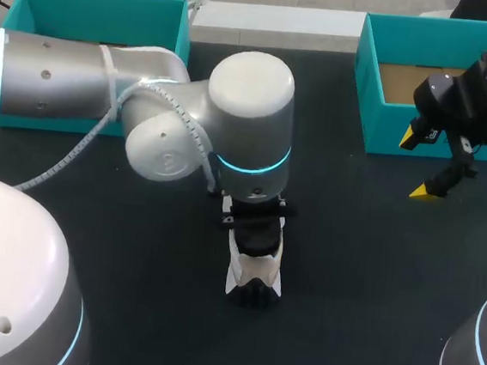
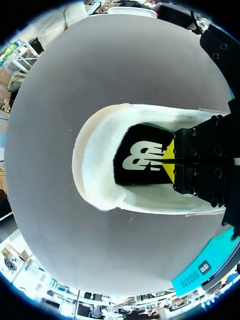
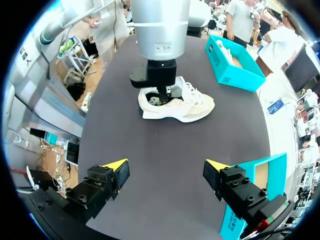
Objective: Take the shoe out of the shoebox, open the shoe tongue, remove and reinsert the insole, then place the shoe into the shoebox
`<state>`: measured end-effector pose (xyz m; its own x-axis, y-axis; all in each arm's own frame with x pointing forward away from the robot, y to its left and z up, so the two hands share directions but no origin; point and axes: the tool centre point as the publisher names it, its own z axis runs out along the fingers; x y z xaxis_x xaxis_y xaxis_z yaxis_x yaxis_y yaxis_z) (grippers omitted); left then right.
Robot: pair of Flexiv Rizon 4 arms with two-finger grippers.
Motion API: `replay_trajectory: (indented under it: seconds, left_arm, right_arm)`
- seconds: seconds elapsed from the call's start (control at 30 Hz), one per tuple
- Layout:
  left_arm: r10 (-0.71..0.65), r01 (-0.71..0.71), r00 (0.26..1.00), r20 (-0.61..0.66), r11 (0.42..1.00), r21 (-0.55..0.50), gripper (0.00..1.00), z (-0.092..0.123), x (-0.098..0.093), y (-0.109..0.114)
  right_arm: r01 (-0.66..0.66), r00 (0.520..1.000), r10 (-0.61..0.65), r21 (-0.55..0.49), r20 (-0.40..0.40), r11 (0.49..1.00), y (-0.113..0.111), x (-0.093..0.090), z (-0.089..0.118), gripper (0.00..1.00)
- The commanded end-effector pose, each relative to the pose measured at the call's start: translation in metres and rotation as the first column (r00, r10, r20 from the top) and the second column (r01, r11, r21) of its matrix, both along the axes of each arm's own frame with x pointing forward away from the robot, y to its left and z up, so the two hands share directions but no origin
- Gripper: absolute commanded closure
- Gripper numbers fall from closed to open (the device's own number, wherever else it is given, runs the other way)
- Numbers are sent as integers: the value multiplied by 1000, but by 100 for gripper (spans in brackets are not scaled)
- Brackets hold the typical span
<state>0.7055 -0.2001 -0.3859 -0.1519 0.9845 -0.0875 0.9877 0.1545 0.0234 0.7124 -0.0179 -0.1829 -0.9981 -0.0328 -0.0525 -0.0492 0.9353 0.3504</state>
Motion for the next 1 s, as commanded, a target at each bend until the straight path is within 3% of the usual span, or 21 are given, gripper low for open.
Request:
replay_trajectory:
  seconds: [0.03,0.2,0.4,0.77,1.0]
  left_arm:
    - [-13,13,1000,-13,1000,-22,100,18,-2,8]
    - [-54,51,996,-72,998,-43,100,28,-14,9]
    - [-76,74,991,-113,997,-25,100,8,-27,5]
    - [-63,56,989,-134,997,-55,100,-30,-27,0]
    - [-64,59,990,-122,997,-48,100,-20,-24,4]
  right_arm:
    - [0,1000,0,-2,-3,1000,1,2,-1,0]
    - [0,1000,0,-2,-3,1000,1,2,-1,0]
    - [0,1000,0,-2,-3,1000,1,2,-1,0]
    - [0,1000,0,-2,-3,1000,1,2,-1,0]
    - [0,1000,0,-2,-3,1000,1,2,-1,0]
